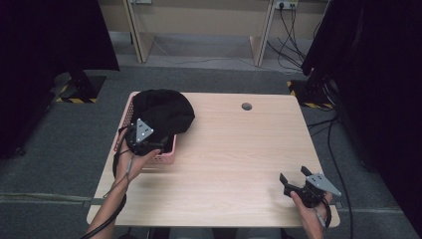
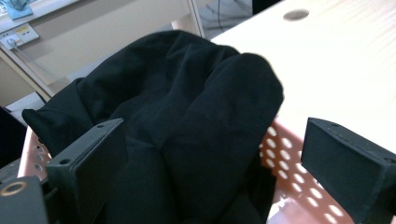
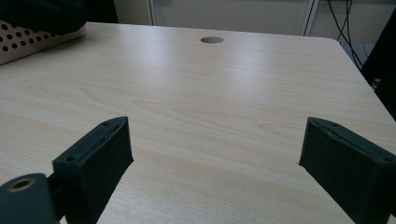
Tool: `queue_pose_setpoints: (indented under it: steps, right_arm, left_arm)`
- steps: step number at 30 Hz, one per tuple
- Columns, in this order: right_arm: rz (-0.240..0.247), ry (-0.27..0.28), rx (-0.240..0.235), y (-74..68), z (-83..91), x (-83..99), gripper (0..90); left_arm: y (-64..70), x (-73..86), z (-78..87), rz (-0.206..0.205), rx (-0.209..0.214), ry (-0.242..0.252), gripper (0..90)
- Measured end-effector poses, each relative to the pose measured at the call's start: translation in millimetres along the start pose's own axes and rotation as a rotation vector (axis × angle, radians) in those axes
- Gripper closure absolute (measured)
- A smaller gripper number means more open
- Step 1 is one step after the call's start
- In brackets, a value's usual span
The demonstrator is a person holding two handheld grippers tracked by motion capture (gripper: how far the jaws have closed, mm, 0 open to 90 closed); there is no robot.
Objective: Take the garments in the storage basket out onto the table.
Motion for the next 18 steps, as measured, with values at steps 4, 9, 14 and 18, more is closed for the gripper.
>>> queue_pose_setpoints:
  steps: [4,9,14,18]
  right_arm:
    - [0.001,0.002,-0.003,-0.3,0.0,0.0,9.1]
    - [-0.002,0.006,-0.006,-0.4,0.6,0.1,9.1]
    - [0.000,0.004,-0.006,-0.5,0.4,0.0,9.1]
    - [-0.002,0.006,-0.006,-0.6,0.6,0.1,9.1]
  left_arm:
    - [-1.3,-5.0,-6.0,-0.015,0.001,-0.018,7.0]
    - [-5.8,-11.5,-15.1,-0.028,-0.004,-0.048,7.6]
    - [-6.7,-14.2,-23.3,-0.055,-0.009,-0.077,7.8]
    - [-5.3,-13.4,-31.0,-0.083,-0.007,-0.112,7.8]
Point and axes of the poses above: each handheld gripper's, and its own axes: z roughly backward along the jaws, x roughly out of its underside, y roughly to its right, the point moved 3 cm from there along -z, roughly forward along the jaws, and after that the axes turned 6 degrees about -x, right-handed, at the moved point
